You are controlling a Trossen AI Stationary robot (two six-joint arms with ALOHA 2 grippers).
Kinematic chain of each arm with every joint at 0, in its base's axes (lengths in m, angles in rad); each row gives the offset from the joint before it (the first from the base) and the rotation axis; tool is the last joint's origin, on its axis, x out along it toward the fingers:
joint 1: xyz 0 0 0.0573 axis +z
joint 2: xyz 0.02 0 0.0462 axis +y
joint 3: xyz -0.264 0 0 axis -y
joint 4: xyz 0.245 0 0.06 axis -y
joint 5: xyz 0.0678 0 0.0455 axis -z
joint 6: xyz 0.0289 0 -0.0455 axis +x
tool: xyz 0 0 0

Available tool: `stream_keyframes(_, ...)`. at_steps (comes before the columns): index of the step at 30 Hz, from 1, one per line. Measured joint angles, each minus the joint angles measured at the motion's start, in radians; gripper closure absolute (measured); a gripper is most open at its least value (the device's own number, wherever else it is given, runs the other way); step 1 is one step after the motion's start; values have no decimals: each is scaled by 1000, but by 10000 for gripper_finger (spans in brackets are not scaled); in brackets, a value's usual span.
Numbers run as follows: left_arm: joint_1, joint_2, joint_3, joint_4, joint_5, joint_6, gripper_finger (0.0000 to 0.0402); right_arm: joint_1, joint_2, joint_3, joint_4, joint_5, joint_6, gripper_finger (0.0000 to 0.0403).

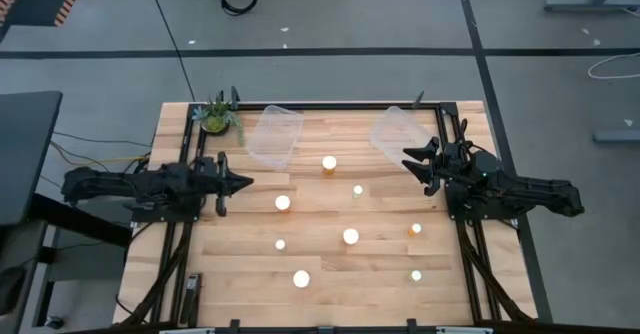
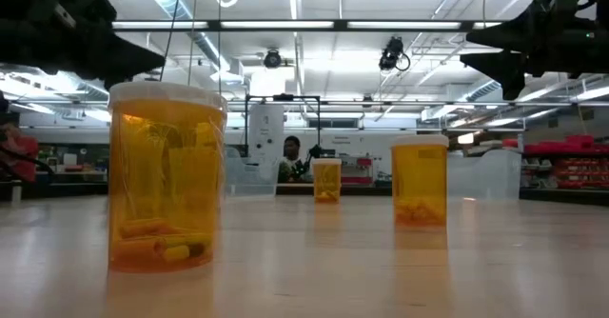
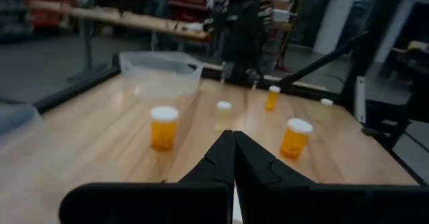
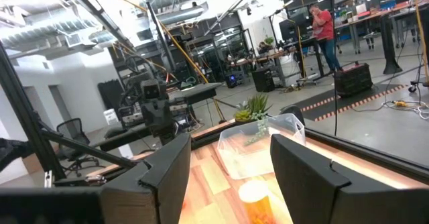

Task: Pick and place medicine bottles into bin by pill shape (circle, oval)
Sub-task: Put the large orange pill bottle into the left transparent bin

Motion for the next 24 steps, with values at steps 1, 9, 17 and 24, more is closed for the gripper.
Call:
stream_keyframes(1,4,27,0,15,5,-15,394,0,0,0,0,0,0,189)
stream_keyframes(9,11,242,82,42,30,-88,376,0,0,0,0,0,0,189)
stream_keyframes(17,70,478,348,-197,0,-55,352,0,0,0,0,0,0,189)
stream_keyframes(24,69,656,446,-281,5,-110,311,0,0,0,-1,0,0,189)
